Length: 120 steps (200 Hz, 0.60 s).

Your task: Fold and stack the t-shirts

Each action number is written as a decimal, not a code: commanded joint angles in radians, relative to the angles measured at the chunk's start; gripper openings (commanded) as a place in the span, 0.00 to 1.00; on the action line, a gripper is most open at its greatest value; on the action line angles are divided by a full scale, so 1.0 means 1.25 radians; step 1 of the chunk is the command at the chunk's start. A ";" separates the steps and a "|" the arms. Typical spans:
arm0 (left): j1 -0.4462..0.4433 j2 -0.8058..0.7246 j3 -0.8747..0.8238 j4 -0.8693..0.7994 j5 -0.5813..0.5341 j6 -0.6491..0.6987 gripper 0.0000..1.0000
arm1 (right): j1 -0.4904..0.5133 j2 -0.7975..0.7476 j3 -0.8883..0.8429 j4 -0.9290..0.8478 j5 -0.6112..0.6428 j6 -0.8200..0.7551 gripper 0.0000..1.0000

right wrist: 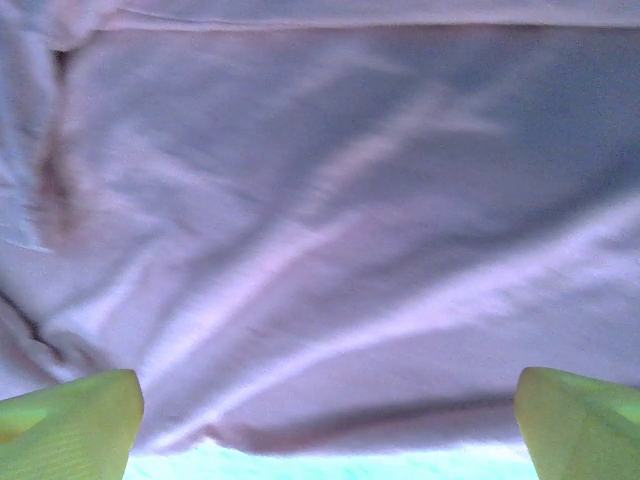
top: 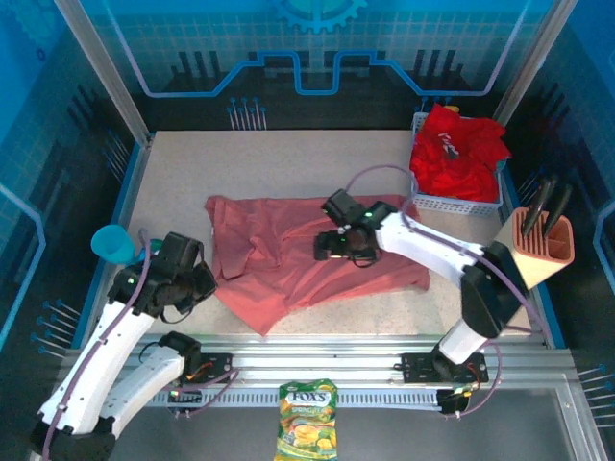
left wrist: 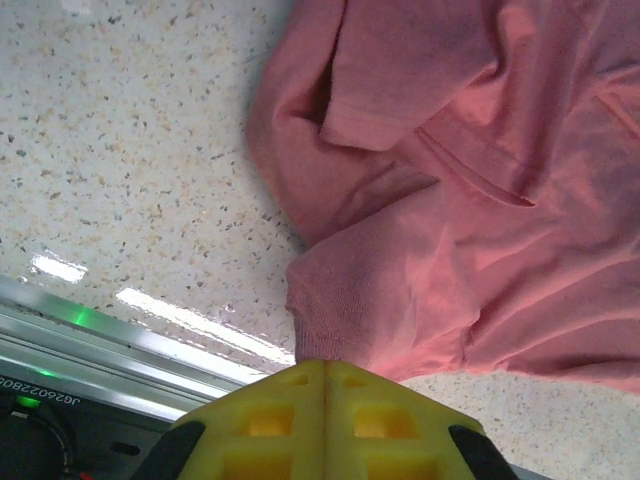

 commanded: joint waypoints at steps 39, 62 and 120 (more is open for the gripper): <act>0.139 0.065 0.070 0.022 0.061 0.151 0.00 | -0.202 -0.325 -0.239 -0.136 0.031 -0.013 0.82; 0.160 0.084 0.093 0.020 0.071 0.175 0.00 | -0.325 -0.425 -0.336 -0.126 0.023 -0.033 0.74; 0.161 0.076 0.082 0.023 0.095 0.167 0.00 | -0.578 -0.407 -0.443 -0.012 -0.094 -0.103 0.57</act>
